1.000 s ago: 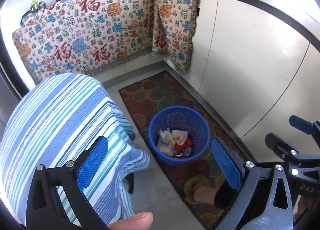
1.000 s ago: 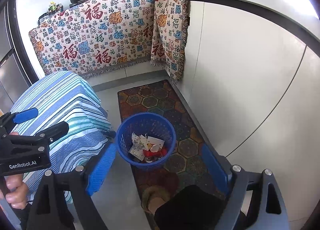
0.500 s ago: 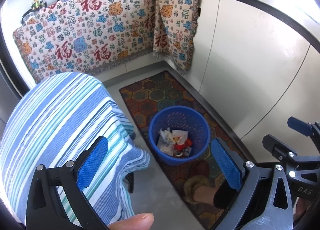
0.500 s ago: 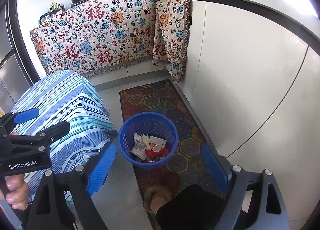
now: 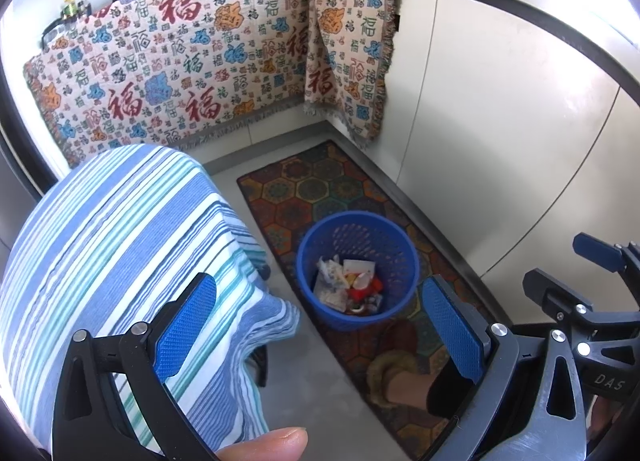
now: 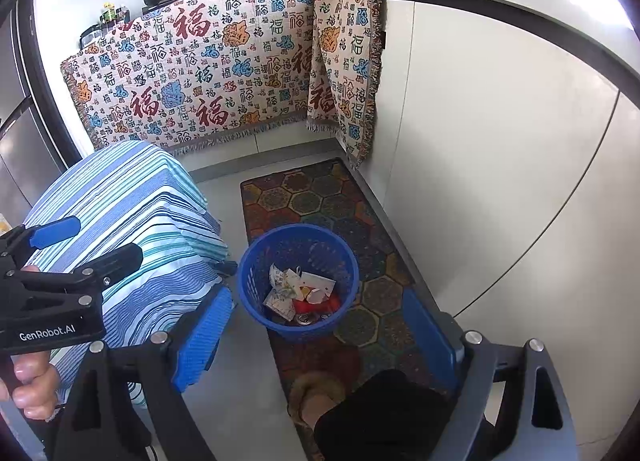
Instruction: Collect trash
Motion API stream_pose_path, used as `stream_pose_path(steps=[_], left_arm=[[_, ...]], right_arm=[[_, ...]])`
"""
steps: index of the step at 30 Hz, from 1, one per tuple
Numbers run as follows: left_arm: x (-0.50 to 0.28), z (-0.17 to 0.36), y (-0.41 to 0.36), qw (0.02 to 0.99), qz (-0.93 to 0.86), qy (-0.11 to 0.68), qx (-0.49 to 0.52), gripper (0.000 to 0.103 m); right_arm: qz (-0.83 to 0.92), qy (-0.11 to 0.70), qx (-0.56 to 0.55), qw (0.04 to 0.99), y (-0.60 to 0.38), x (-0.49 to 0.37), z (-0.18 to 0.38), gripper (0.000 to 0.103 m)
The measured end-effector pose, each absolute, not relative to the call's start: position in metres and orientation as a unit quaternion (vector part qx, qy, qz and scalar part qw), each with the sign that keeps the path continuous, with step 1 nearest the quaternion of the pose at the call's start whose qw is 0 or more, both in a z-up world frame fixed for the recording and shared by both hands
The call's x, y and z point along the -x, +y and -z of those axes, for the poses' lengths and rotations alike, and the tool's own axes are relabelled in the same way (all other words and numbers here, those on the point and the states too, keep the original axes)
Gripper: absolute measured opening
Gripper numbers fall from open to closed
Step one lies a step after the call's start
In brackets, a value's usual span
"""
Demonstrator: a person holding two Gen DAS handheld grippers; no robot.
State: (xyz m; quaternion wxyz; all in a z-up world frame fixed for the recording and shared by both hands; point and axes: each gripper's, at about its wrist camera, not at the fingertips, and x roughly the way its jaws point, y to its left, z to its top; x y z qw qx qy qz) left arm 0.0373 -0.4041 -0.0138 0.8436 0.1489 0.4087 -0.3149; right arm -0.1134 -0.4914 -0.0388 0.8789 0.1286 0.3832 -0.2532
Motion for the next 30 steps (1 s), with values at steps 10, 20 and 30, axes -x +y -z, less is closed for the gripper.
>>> stream_pose_path(steps=[10,20,30], left_arm=[[-0.0377,0.0126,-0.4030,0.841,0.321,0.409,-0.147,0.103],[-0.0347,0.0141,-0.4064,0.841,0.320,0.407,-0.156,0.103],[-0.0347,0.0140,-0.4043,0.840,0.326,0.405,-0.157,0.102]], right_arm=[[0.255,0.382,-0.130,0.879,-0.4894,0.1134,0.0396,0.089],[0.255,0.382,-0.131,0.879,-0.4881,0.1133,0.0397,0.089],[0.253,0.385,-0.131,0.878,-0.4905,0.1135,0.0410,0.089]])
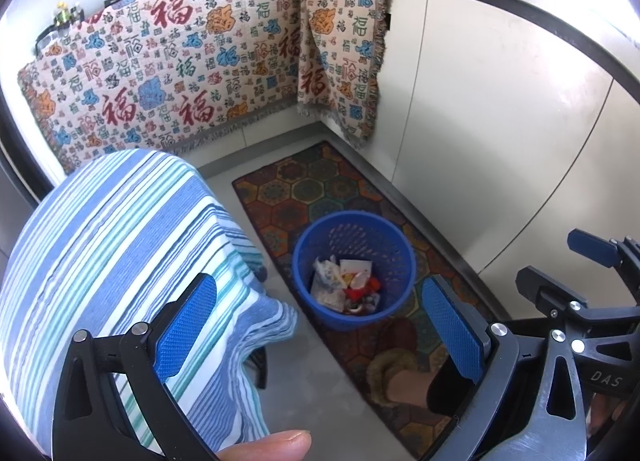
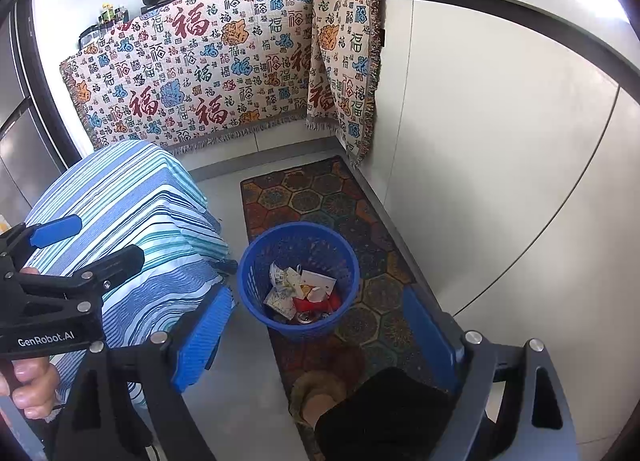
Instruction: Collect trash
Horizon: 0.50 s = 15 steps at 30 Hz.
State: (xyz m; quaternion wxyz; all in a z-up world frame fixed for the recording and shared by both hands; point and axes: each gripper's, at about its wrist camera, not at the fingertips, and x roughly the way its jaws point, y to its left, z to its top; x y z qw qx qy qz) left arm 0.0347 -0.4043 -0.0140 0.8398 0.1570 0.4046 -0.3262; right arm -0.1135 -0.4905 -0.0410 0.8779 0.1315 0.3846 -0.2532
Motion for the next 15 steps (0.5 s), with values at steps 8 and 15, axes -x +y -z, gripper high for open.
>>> stream_pose_path(steps=[8,15], left_arm=[[-0.0354,0.0140,-0.4028,0.837,0.330,0.408,-0.154,0.102],[-0.0345,0.0146,-0.4031,0.835,0.333,0.409,-0.155,0.102]], right_arm=[[0.253,0.385,-0.133,0.877,-0.4927,0.1135,0.0413,0.089],[0.253,0.385,-0.132,0.878,-0.4934,0.1135,0.0413,0.089]])
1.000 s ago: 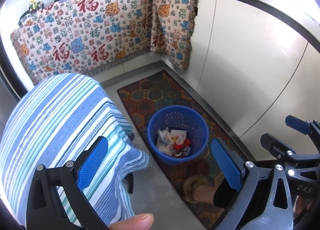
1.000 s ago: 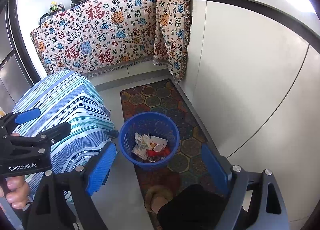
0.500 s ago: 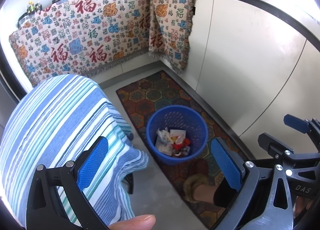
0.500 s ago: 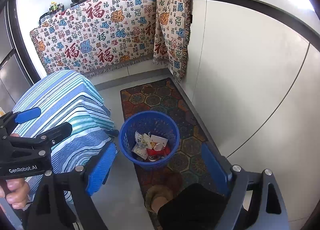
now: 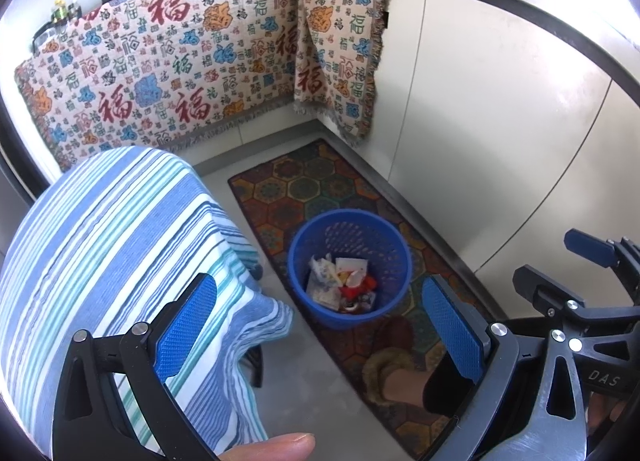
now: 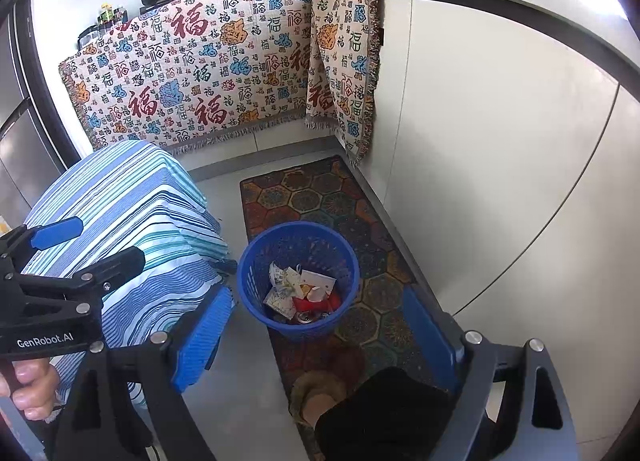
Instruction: Collect trash
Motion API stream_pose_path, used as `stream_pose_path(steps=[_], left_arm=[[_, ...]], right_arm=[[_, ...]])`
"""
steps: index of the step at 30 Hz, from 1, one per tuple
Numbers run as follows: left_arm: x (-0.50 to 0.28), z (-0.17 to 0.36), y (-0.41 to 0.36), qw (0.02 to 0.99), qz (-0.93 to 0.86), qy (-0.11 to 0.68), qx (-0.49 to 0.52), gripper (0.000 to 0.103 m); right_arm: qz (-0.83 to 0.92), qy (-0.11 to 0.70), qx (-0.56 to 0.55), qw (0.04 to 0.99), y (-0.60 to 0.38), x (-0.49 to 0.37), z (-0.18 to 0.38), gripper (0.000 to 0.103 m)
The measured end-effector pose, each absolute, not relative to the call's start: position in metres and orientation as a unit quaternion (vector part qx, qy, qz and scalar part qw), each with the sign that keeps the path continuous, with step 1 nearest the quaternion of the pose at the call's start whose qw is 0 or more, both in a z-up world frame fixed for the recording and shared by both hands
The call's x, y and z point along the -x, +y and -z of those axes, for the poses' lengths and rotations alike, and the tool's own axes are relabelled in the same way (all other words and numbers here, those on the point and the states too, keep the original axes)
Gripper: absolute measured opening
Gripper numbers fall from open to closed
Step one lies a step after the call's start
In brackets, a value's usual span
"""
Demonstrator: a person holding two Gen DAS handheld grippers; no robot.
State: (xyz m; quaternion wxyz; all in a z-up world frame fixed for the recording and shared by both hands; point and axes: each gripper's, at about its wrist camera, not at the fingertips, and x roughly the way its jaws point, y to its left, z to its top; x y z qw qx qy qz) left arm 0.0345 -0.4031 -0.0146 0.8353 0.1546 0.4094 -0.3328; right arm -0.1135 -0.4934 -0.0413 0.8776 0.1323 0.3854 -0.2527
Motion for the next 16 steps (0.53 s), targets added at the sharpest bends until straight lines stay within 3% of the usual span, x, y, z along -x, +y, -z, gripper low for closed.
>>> stream_pose_path(steps=[16], left_arm=[[-0.0266,0.0146,-0.4007,0.841,0.338,0.392,-0.157,0.102]], right_arm=[[0.254,0.389,-0.136,0.875,-0.4983,0.1133,0.0463,0.089]])
